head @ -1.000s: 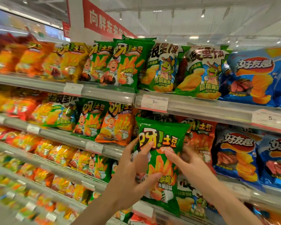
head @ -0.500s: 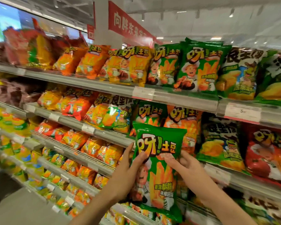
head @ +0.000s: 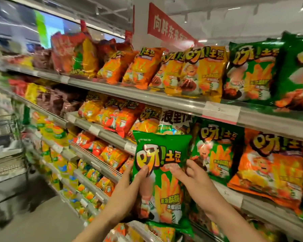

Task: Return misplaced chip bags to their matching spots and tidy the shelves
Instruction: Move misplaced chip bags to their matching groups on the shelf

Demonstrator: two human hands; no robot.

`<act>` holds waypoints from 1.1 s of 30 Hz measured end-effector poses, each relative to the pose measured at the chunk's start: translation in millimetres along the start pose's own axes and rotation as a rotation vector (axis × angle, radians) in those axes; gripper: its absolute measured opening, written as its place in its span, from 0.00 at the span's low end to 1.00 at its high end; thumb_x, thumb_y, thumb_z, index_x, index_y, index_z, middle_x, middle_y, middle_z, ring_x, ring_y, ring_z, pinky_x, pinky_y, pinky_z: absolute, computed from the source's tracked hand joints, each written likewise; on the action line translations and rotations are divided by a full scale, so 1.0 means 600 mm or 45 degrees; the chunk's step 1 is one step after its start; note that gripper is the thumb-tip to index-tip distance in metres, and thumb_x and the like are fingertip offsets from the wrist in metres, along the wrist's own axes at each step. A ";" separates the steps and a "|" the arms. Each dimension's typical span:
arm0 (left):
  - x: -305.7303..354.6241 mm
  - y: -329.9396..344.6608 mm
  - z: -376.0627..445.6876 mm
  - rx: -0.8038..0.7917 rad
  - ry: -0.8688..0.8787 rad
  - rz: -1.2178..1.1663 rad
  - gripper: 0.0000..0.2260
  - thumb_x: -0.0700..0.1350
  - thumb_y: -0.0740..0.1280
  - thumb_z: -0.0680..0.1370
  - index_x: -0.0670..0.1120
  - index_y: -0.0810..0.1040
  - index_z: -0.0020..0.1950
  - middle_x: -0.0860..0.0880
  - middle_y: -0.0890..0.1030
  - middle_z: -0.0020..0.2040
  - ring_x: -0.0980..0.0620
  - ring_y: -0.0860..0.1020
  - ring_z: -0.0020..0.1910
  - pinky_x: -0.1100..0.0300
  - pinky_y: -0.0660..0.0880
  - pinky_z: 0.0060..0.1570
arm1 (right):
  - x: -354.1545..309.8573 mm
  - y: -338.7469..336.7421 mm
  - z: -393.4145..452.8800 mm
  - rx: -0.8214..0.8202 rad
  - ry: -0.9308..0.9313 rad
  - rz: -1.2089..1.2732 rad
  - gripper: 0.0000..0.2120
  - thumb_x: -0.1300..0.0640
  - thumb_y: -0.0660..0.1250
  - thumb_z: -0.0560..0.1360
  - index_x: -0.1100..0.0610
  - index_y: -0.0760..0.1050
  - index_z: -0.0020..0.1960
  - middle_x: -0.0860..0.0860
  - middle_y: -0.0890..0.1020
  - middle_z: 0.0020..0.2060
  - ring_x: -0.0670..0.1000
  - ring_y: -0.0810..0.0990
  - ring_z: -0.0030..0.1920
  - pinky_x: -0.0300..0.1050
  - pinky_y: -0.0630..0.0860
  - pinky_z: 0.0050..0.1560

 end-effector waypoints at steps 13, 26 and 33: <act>0.008 -0.119 0.188 -0.149 0.184 0.141 0.27 0.60 0.70 0.74 0.65 0.67 0.73 0.64 0.77 0.67 0.62 0.75 0.67 0.55 0.69 0.68 | -0.045 0.076 0.214 0.183 -0.282 -0.764 0.45 0.22 0.51 0.71 0.45 0.52 0.81 0.46 0.64 0.77 0.50 0.66 0.74 0.55 0.67 0.73; -0.003 -0.191 0.321 -0.197 0.298 0.230 0.27 0.72 0.68 0.70 0.79 0.63 0.66 0.78 0.73 0.61 0.76 0.70 0.62 0.58 0.68 0.66 | -0.019 0.049 0.276 0.951 -0.208 -1.456 0.41 0.26 0.50 0.75 0.57 0.59 0.73 0.64 0.67 0.70 0.67 0.68 0.69 0.63 0.69 0.68; -0.020 -0.201 0.355 -0.293 0.295 0.172 0.29 0.73 0.67 0.70 0.76 0.61 0.68 0.81 0.72 0.58 0.77 0.70 0.60 0.56 0.65 0.68 | -0.023 0.058 0.299 0.924 0.139 -1.045 0.57 0.22 0.58 0.68 0.57 0.43 0.81 0.61 0.48 0.80 0.63 0.57 0.78 0.56 0.64 0.73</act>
Point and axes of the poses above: each hand's wrist, its own z-axis towards the middle knuckle, its own y-axis out of the palm, x = y × z, the point moved 2 cm from there along z, towards the middle knuckle
